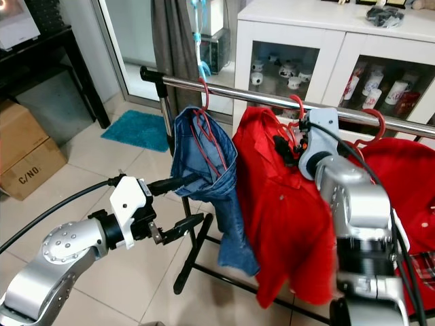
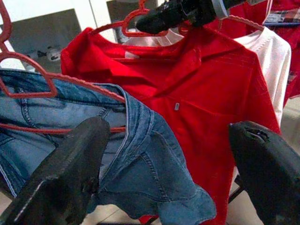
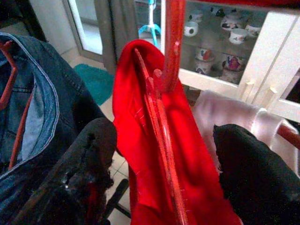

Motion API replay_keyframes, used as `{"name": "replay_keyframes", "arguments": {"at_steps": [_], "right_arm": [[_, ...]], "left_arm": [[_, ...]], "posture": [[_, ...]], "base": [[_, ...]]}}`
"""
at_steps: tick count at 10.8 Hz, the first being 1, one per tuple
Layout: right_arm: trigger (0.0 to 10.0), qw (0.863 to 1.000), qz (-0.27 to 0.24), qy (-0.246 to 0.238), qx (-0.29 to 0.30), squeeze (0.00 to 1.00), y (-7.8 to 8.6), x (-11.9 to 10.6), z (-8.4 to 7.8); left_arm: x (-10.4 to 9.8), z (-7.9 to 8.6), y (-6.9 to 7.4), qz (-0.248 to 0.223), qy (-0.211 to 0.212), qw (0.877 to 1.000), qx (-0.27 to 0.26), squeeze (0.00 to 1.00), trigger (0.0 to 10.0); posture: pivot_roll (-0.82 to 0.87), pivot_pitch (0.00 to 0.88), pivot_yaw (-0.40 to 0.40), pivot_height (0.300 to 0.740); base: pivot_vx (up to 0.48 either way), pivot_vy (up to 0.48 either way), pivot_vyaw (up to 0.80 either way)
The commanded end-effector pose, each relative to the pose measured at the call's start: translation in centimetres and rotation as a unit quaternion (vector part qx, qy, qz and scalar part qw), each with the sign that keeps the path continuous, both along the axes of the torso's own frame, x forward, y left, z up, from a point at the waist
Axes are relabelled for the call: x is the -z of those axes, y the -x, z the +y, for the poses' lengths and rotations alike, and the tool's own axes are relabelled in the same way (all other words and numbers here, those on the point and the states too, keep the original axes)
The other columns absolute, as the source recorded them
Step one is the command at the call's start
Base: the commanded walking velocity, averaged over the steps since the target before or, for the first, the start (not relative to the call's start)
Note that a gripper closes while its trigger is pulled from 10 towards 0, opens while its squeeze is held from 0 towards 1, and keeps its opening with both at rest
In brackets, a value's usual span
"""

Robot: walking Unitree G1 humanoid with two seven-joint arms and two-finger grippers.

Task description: Hang hanger

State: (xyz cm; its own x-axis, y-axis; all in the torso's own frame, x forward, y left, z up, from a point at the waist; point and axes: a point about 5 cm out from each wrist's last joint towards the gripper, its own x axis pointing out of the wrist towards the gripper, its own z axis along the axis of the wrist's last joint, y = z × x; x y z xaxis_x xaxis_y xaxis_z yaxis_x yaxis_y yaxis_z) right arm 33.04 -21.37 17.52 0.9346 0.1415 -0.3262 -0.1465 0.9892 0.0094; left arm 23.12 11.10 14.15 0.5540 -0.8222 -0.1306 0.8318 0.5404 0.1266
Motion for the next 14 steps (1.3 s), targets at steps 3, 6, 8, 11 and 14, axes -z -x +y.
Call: {"name": "replay_keyframes", "arguments": {"at_steps": [3, 6, 8, 11, 14], "right_arm": [[0.0, 1.0, 0.012, -0.015, -0.024, 0.0, -0.52, 0.02, 0.41], [0.0, 0.999, 0.021, -0.023, -0.035, 0.0, -0.49, 0.25, 0.64], [0.0, 0.999, 0.02, -0.027, -0.038, 0.0, -0.45, 0.13, 0.66], [0.0, 0.999, 0.024, -0.022, -0.043, 0.0, -0.28, 0.34, 0.8], [0.0, 0.999, 0.026, -0.017, -0.043, 0.0, -0.27, 0.58, 1.08]], "left_arm": [[-0.01, 0.08, 0.14, 0.004, -0.006, 1.0, 0.004, 0.0, 10.0], [-0.03, 0.25, 0.16, 0.003, -0.01, 1.0, 0.006, 0.0, 10.0], [-0.08, 0.29, 0.09, 0.002, -0.013, 1.0, 0.007, 0.0, 10.0], [0.02, 0.39, 0.03, 0.001, -0.018, 1.0, 0.003, 0.0, 10.0], [0.08, 0.34, -0.04, 0.002, -0.017, 1.0, -0.002, 0.0, 10.0]], "posture": [[-0.02, 0.0, 0.033, 0.74], [-0.02, 0.0, 0.034, 0.74], [-0.02, 0.0, 0.038, 0.74], [-0.02, 0.0, 0.039, 0.74], [-0.02, 0.0, 0.034, 0.74]], "base": [[0.0, 0.0, 0.0], [0.0, 0.0, 0.0], [0.0, 0.0, 0.0], [0.0, 0.0, 0.0], [0.0, 0.0, 0.0]]}}
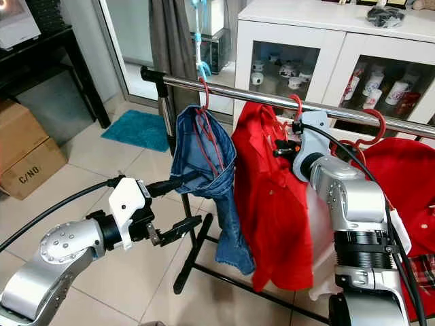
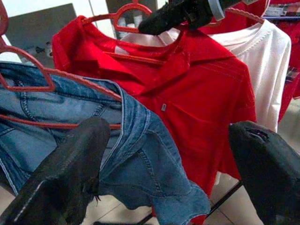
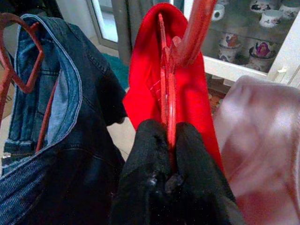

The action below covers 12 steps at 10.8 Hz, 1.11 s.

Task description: Hang hanger

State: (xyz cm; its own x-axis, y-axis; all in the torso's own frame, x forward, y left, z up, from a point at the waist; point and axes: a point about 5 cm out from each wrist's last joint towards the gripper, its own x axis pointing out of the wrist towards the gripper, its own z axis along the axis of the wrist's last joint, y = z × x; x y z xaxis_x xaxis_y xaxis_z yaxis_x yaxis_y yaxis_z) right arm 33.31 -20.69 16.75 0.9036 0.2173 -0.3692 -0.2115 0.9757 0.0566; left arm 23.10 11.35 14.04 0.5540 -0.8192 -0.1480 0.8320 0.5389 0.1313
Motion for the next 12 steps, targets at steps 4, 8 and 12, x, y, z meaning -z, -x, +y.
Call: {"name": "replay_keyframes", "arguments": {"at_steps": [4, 8, 12], "right_arm": [[0.0, 1.0, -0.022, 0.004, -0.012, 0.0, 0.5, -0.1, 0.8], [0.0, 0.993, -0.113, -0.04, -0.001, 0.0, 0.6, -2.4, 1.1], [0.0, 0.98, -0.195, 0.015, -0.046, 0.0, 3.5, -2.3, 2.7]], "left_arm": [[0.5, 0.0, -0.1, 0.002, -0.002, 1.0, -0.03, 0.0, 10.0], [0.2, 0.1, -1.1, -0.014, 0.028, 0.995, -0.094, 0.0, 10.0], [1.3, 0.7, -1.2, -0.022, 0.025, 0.987, -0.16, 0.0, 10.0]], "posture": [[-0.03, 0.0, 0.029, 0.74], [-0.02, 0.0, 0.025, 0.74], [-0.02, 0.0, 0.03, 0.74]], "base": [[0.0, 0.0, 0.0], [0.0, 0.0, 0.0], [0.0, 0.0, 0.0]]}}
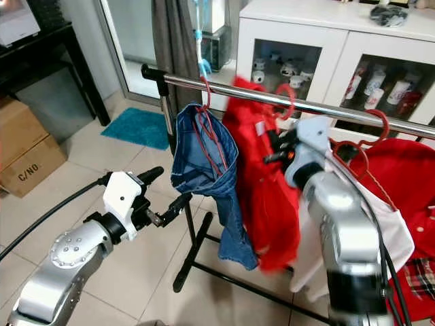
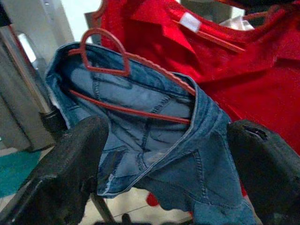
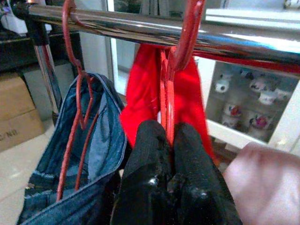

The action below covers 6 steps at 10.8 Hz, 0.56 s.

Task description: Hang hanger

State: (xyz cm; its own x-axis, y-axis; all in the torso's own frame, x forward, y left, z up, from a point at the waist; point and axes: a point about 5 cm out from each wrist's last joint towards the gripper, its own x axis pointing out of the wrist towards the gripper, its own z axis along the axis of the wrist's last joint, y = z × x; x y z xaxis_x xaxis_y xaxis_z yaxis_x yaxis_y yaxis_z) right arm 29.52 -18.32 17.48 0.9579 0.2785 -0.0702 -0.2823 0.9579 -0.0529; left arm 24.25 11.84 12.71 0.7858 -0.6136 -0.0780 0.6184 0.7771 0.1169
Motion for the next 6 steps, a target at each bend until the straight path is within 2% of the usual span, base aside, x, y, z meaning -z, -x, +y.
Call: {"name": "replay_keyframes", "arguments": {"at_steps": [1, 2, 6], "right_arm": [[0.0, 0.999, -0.032, 0.011, -0.002, 0.0, 0.3, -1.0, 0.3], [0.0, 0.999, -0.022, 0.033, 0.011, 0.0, 0.7, -0.1, 0.2], [0.0, 0.998, -0.014, 0.046, 0.04, 0.0, 0.6, 0.9, 0.1]], "left_arm": [[0.3, 0.3, 0.0, 0.003, -0.003, 1.0, -0.011, 0.0, 10.0], [0.7, 0.2, 0.2, 0.011, 0.0, 1.0, -0.012, 0.0, 10.0], [0.8, 0.2, 0.4, 0.011, 0.001, 1.0, -0.016, 0.0, 10.0]], "posture": [[-0.04, 0.0, 0.022, 0.74], [-0.04, 0.0, 0.019, 0.74], [-0.03, 0.0, 0.003, 0.74]], "base": [[0.0, 0.0, 0.0], [-0.24, 0.0, 0.0], [0.0, 0.0, 0.0]]}}
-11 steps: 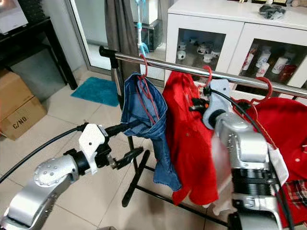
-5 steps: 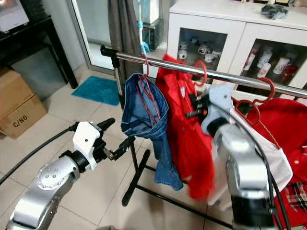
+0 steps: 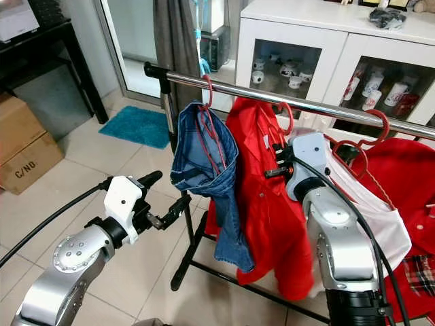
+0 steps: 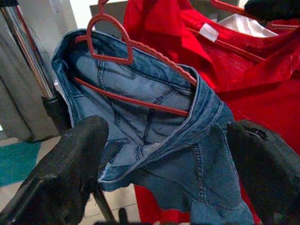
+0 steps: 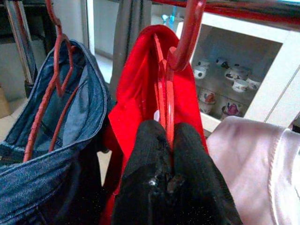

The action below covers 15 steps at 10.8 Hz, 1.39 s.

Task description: Hang hanger

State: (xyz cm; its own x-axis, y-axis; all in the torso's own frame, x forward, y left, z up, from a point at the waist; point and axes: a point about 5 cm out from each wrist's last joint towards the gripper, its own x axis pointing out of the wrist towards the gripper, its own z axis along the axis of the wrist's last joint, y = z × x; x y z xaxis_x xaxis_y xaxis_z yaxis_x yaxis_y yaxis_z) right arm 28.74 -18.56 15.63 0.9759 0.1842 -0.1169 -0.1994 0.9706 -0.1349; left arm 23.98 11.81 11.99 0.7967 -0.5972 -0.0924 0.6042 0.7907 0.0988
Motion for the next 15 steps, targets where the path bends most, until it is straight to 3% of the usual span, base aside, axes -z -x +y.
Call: {"name": "replay_keyframes", "arguments": {"at_steps": [1, 12, 13, 15], "right_arm": [[0.0, 1.0, -0.027, 0.006, -0.004, 0.0, -0.1, -0.9, 0.3], [0.0, 1.0, -0.016, 0.014, -0.01, 0.0, 0.7, -0.4, 0.8], [0.0, 1.0, -0.013, 0.01, -0.023, 0.0, 1.0, -0.3, 1.1], [0.0, 0.989, -0.018, -0.021, -0.147, 0.0, 1.9, -0.8, 3.7]], "left_arm": [[0.2, 0.0, 0.2, 0.002, -0.002, 1.0, -0.002, 0.0, 10.0], [0.6, -0.4, 0.5, 0.015, 0.002, 1.0, 0.016, 0.0, 10.0], [0.6, -0.4, 0.2, 0.012, -0.003, 1.0, 0.012, 0.0, 10.0], [-0.1, -0.4, -1.8, -0.027, -0.023, 0.999, -0.017, 0.0, 10.0]], "posture": [[-0.04, 0.0, 0.011, 0.74], [-0.06, 0.0, 0.033, 0.74], [-0.07, 0.0, 0.038, 0.74], [-0.07, 0.0, 0.035, 0.74]], "base": [[0.0, 0.0, 0.0], [-0.32, 0.0, 0.0], [0.0, 0.0, 0.0], [0.0, 0.0, 0.0]]}}
